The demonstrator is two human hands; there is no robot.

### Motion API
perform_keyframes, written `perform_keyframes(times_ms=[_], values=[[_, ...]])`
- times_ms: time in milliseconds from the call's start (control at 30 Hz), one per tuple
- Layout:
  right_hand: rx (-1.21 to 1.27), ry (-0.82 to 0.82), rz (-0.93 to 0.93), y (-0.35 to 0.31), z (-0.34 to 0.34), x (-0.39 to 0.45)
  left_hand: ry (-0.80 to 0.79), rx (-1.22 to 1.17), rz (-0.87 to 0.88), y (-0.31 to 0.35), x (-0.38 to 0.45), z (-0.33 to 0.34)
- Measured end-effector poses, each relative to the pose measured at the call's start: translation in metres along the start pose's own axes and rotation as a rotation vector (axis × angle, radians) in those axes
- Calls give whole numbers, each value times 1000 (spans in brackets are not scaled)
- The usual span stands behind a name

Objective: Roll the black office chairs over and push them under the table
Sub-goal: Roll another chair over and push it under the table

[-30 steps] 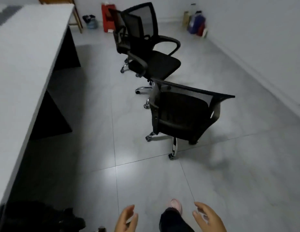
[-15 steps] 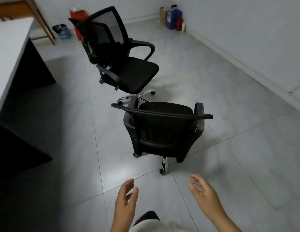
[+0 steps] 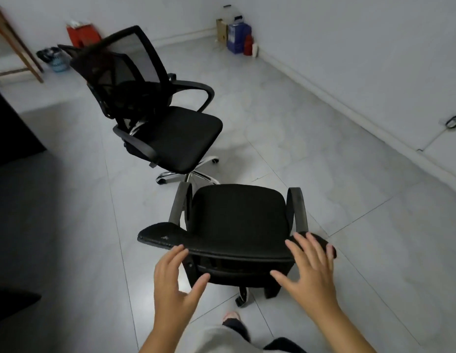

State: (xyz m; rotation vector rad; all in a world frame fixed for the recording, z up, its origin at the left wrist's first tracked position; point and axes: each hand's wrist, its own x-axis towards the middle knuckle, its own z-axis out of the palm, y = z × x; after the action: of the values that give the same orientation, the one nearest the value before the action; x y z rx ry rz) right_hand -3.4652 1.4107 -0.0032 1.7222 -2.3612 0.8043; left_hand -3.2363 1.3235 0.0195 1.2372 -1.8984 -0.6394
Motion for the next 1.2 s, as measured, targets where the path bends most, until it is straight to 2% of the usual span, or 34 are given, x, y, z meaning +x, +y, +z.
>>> perform_keyframes(times_ms=[67, 133, 200, 300, 367, 500, 567, 767, 867, 1033, 1200], values=[[-109, 34, -57, 10, 18, 9, -75, 158, 219, -13, 25, 14], [-141, 124, -110, 23, 29, 14, -121, 314, 355, -21, 42, 28], [-172, 204, -164, 38, 29, 22, -91, 468, 385, -23, 47, 43], [-165, 227, -244, 74, 24, 40, -25, 585, 388, -12, 36, 68], [-139, 186, -294, 102, 18, 58, -59, 630, 355, 6, 29, 88], [-71, 71, -400, 166, 6, 100, -263, 738, 345, 53, 37, 135], [-32, 2, -443, 198, 4, 127, -278, 740, 331, 74, 41, 161], [98, -164, -607, 272, 4, 204, -183, 805, 70, 141, 41, 245], [80, -215, -674, 290, 6, 235, -77, 848, -9, 165, 48, 275], [188, -149, -780, 314, 17, 279, 102, 901, -15, 184, 65, 315], [264, -147, -862, 334, 32, 324, 155, 972, -103, 194, 86, 354]])
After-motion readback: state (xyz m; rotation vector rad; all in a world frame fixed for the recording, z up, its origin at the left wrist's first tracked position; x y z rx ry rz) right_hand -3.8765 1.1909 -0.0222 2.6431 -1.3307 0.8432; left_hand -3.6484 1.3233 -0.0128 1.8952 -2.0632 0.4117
